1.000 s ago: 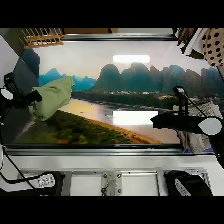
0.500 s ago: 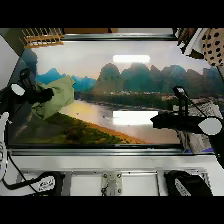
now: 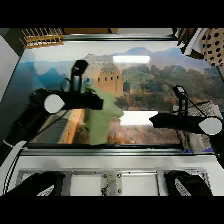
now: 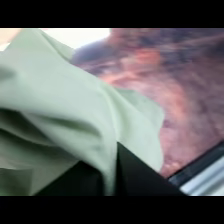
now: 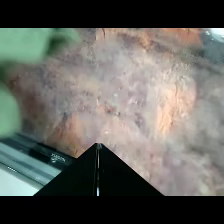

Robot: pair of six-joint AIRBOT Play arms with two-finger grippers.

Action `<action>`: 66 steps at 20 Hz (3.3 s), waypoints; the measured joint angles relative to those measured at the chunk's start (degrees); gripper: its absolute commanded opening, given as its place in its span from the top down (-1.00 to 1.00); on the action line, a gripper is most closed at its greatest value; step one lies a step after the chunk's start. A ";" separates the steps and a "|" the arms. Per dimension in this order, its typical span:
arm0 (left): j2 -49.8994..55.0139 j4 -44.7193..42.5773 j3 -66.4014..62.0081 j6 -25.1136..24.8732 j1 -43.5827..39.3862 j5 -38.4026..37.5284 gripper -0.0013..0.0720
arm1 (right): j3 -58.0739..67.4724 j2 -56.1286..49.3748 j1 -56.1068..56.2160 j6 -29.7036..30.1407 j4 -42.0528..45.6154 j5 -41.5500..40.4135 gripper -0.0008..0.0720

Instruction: Fold the clothes and pants, and hang the long-sleeved shirts on hangers.

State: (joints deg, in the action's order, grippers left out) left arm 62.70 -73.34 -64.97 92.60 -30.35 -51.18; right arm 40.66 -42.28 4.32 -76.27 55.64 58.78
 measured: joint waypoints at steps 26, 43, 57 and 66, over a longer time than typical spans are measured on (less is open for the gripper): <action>32.41 14.05 0.57 -4.90 10.58 -2.45 0.95 | 0.02 -5.01 0.00 -2.91 3.96 -0.59 0.03; 29.55 14.43 0.28 -5.46 16.22 -3.72 0.95 | -0.63 -35.43 10.47 0.72 -8.90 -7.06 0.95; -4.61 8.87 -21.62 -5.44 27.52 -8.72 0.95 | 32.72 -4.87 -1.18 1.73 3.76 5.81 0.95; -26.73 8.41 -16.85 -5.33 28.37 -9.22 0.95 | 39.47 7.23 -2.47 -6.40 11.69 12.22 0.95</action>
State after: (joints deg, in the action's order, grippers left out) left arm 35.97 -64.93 -81.82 87.26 -1.98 -60.40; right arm 80.14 -35.05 1.85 -82.67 67.33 71.00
